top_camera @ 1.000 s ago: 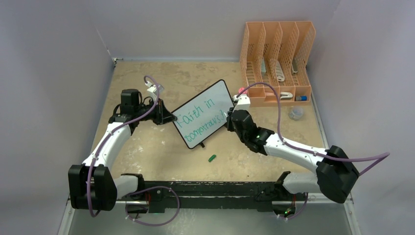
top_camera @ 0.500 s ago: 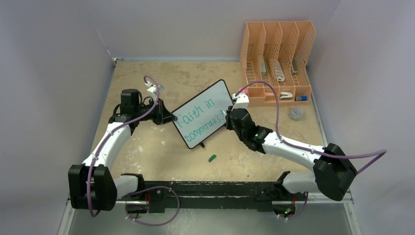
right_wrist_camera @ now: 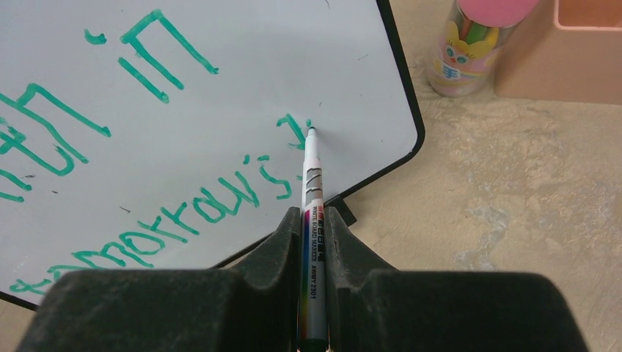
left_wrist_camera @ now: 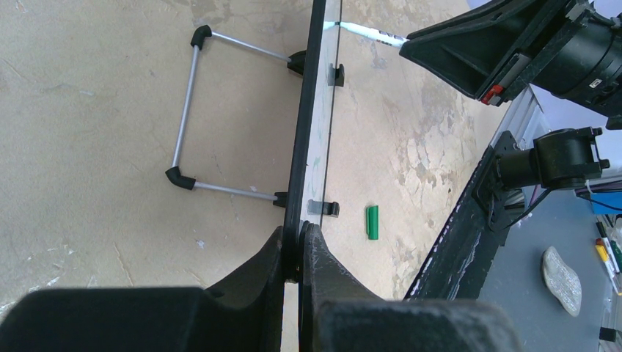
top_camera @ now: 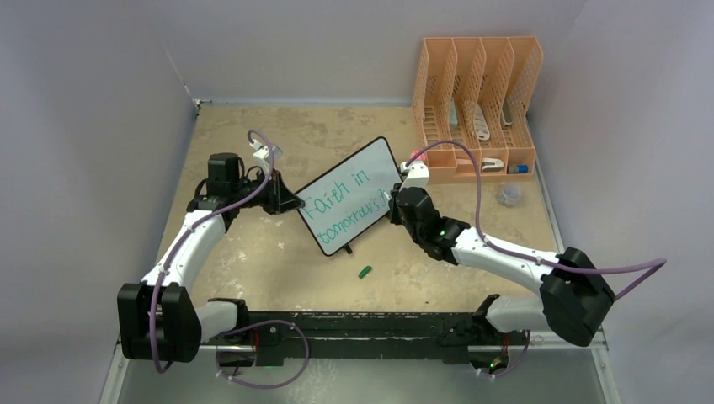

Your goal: Write a sentence on the whiteboard

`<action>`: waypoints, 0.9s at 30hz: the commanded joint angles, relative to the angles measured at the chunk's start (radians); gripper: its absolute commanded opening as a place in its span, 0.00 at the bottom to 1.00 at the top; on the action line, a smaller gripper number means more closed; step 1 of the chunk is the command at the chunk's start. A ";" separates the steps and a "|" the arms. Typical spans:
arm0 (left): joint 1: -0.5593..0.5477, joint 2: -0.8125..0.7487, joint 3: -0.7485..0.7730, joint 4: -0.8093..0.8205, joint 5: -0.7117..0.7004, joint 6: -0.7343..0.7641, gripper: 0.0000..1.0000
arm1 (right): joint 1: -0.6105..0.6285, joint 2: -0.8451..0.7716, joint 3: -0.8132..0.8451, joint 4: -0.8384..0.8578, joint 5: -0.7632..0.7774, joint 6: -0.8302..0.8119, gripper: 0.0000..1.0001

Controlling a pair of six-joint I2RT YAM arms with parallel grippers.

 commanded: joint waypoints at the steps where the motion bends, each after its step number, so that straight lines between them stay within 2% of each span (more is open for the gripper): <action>1: 0.014 0.011 -0.003 -0.010 -0.137 0.075 0.00 | -0.003 -0.026 -0.010 0.000 0.004 0.018 0.00; 13: 0.013 0.007 -0.006 -0.010 -0.133 0.073 0.00 | -0.012 -0.003 0.004 0.019 0.040 0.005 0.00; 27: 0.014 0.009 -0.004 -0.009 -0.134 0.075 0.00 | -0.020 -0.003 0.015 0.028 0.009 -0.004 0.00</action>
